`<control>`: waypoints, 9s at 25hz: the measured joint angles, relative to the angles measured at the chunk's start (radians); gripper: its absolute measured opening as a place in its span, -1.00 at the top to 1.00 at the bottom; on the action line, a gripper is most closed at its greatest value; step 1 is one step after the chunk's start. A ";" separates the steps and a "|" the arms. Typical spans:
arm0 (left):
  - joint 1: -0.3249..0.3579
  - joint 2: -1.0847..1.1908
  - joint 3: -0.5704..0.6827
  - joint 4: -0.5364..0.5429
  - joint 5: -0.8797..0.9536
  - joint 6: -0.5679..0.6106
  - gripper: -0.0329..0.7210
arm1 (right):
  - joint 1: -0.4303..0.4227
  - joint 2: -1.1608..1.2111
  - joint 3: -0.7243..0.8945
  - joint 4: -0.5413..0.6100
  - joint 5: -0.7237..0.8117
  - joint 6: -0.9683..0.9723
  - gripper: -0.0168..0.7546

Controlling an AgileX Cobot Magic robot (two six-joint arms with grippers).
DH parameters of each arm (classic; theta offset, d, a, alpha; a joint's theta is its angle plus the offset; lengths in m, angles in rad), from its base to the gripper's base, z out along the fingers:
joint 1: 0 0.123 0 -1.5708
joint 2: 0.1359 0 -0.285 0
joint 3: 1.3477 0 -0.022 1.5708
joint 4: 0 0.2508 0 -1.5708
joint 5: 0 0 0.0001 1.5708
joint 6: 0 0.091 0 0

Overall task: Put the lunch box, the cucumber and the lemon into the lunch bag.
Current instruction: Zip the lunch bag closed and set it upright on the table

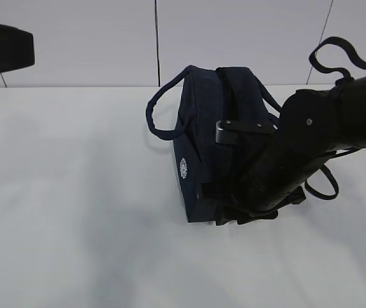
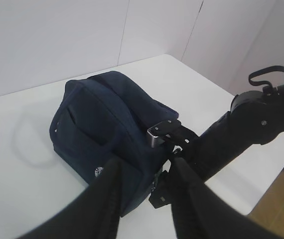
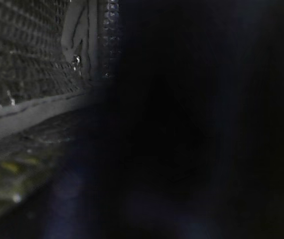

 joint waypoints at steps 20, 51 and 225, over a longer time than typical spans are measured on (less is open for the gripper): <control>0.000 0.000 0.000 0.000 0.019 0.000 0.28 | 0.000 0.000 0.000 -0.104 0.056 0.067 0.55; 0.000 0.000 0.000 -0.002 0.022 0.000 0.28 | 0.000 0.002 -0.001 0.109 -0.042 -0.055 0.03; 0.000 0.066 0.000 0.054 0.080 0.018 0.28 | -0.455 -0.396 0.196 0.691 0.419 -1.268 0.94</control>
